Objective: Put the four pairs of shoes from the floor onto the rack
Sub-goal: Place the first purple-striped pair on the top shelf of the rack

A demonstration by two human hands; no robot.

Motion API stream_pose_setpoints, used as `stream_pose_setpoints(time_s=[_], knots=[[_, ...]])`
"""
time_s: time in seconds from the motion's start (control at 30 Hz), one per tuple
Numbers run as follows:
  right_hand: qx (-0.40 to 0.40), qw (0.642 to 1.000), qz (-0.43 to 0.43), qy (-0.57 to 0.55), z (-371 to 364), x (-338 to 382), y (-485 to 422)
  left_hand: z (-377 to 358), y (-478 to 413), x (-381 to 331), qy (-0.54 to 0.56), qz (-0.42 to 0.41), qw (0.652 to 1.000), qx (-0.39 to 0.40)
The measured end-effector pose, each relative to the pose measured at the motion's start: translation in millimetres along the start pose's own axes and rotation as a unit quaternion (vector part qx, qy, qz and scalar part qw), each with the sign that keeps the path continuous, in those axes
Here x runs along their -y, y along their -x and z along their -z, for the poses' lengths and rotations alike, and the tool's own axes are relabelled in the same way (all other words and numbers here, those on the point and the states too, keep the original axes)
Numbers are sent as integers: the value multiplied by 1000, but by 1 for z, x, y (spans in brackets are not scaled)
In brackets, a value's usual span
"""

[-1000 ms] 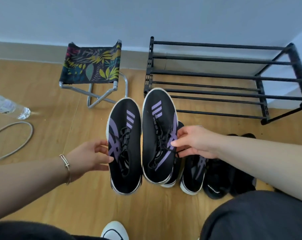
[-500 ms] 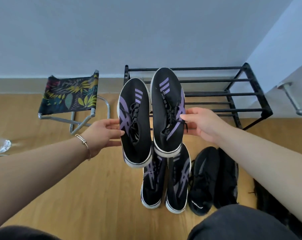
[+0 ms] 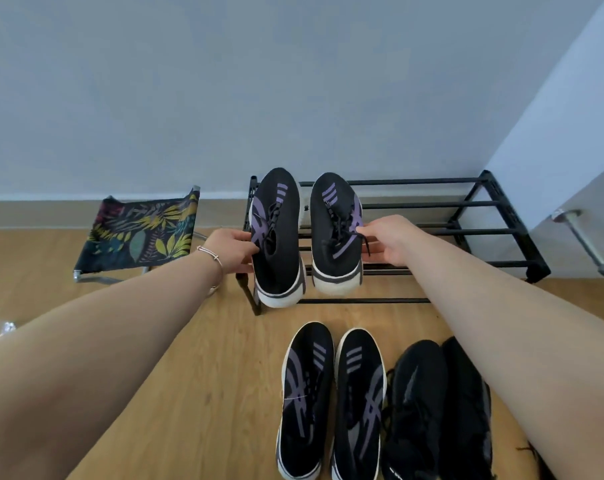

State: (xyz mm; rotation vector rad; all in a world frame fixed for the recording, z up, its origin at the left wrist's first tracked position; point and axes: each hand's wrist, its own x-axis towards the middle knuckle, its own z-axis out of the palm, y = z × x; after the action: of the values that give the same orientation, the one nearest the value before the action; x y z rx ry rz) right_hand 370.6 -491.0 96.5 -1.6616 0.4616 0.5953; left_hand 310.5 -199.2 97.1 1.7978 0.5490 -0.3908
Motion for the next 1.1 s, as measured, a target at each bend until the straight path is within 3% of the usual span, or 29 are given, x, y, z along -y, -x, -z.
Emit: stream_pose_setpoints(time_s=[0.3,0.57,0.73,0.9,1.0,1.1], knots=[[-28,999,11,-46,-12,-1,-25,-6,-22,-12,51,5,998,-28],[-110,993,39,21,-9,6,-33,-12,-40,-17,56,-28,996,-58],[-118,991,63,5,-12,6,-31,-19,-40,-18,75,-33,994,-77],[-129,982,105,92,-15,4,-20,-21,-38,-10,46,-54,995,-74],[-128,953,168,217,-17,2,-7,-23,-28,-7,-39,-101,990,-88],[-147,906,254,304,-20,-4,8,-28,-14,-4,-264,-168,944,-105]])
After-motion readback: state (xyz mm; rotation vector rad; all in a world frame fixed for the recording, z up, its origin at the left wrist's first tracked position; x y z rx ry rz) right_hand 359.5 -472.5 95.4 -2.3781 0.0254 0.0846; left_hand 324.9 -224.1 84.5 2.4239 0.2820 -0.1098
